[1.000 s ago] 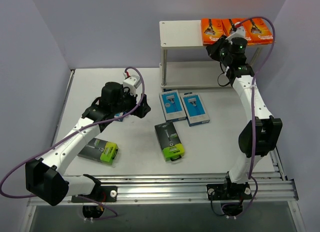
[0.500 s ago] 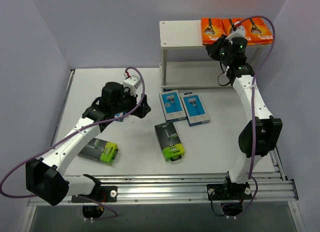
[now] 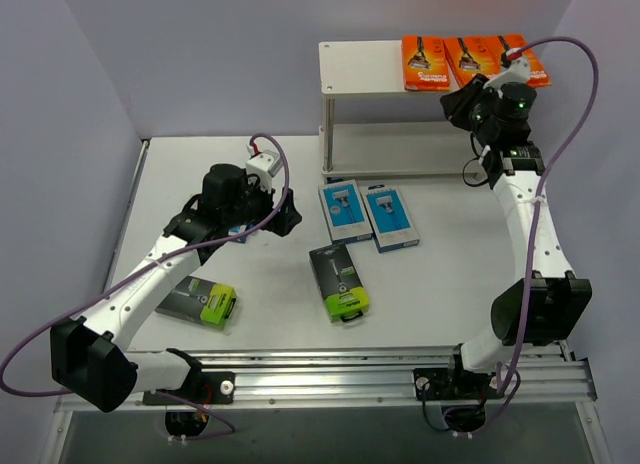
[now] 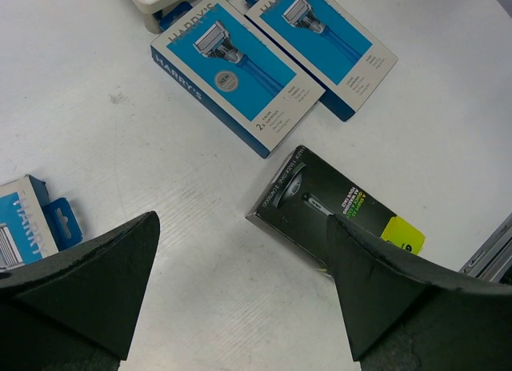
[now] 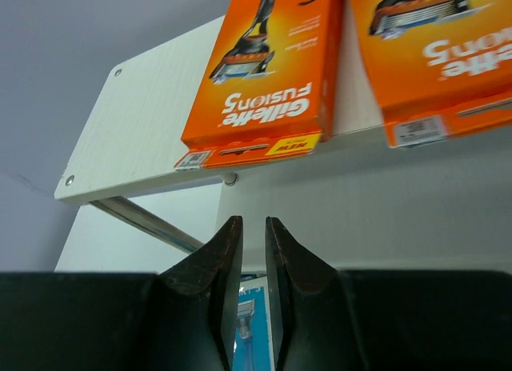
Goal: Place and organize the shaving razors onto the shelf
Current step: Place the shaving razor onto shelf
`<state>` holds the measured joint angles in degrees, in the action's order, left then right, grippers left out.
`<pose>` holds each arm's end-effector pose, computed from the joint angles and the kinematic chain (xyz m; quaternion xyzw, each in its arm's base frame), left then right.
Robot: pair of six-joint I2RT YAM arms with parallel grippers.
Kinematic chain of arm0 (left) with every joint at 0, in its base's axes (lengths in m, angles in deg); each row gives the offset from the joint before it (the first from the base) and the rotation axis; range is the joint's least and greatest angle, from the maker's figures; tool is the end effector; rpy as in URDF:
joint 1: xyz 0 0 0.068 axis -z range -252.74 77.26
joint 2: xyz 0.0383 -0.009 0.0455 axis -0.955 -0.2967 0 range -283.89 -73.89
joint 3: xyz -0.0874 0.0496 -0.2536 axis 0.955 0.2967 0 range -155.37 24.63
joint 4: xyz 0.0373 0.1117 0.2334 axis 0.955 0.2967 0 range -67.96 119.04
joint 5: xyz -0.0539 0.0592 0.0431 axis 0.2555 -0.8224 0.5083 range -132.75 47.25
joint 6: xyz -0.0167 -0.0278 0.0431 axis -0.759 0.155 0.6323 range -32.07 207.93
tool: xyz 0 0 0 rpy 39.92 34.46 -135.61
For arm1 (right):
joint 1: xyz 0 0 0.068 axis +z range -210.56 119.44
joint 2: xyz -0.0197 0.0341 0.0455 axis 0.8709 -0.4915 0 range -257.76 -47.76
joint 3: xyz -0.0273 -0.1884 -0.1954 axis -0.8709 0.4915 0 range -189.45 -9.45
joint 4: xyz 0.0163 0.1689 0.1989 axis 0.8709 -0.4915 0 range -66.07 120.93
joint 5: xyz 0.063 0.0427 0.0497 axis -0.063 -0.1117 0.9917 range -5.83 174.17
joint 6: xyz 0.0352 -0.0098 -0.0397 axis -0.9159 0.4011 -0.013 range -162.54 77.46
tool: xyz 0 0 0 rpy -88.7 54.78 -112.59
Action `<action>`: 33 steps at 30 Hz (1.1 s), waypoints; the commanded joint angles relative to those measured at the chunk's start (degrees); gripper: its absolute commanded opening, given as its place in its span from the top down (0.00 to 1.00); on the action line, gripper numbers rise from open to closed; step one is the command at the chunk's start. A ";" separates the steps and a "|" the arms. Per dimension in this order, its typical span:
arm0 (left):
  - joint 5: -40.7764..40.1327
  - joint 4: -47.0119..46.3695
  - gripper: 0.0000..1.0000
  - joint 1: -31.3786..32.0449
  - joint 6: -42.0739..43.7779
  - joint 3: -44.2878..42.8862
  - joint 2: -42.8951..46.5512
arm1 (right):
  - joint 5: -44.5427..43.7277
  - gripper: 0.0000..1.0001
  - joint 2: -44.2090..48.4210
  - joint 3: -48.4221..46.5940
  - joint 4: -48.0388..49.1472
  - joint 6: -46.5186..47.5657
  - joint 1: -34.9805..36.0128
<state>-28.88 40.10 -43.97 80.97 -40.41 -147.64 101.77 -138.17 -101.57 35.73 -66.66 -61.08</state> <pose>0.2539 -0.1492 0.3403 0.2221 0.8181 -0.2575 0.4637 0.3724 0.0074 0.4569 0.0289 0.6672 0.2505 0.7009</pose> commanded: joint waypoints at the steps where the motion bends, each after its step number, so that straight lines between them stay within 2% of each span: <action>1: -0.59 -1.19 0.06 -0.12 0.46 0.00 2.21 | 0.24 0.86 4.27 0.27 -0.84 -0.22 -3.95; 9: -2.35 -0.93 0.06 -0.12 -0.07 0.08 3.27 | 0.50 0.91 4.81 -2.36 -2.33 -3.48 -11.35; 33: -0.07 -0.40 0.06 -0.12 -0.16 -0.44 2.13 | 1.64 0.91 -7.23 -10.36 -1.11 -4.62 -11.88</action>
<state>-30.09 40.28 -43.97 80.92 -40.32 -145.98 102.17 -145.03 -108.83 31.62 -70.69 -73.23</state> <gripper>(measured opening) 0.941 0.094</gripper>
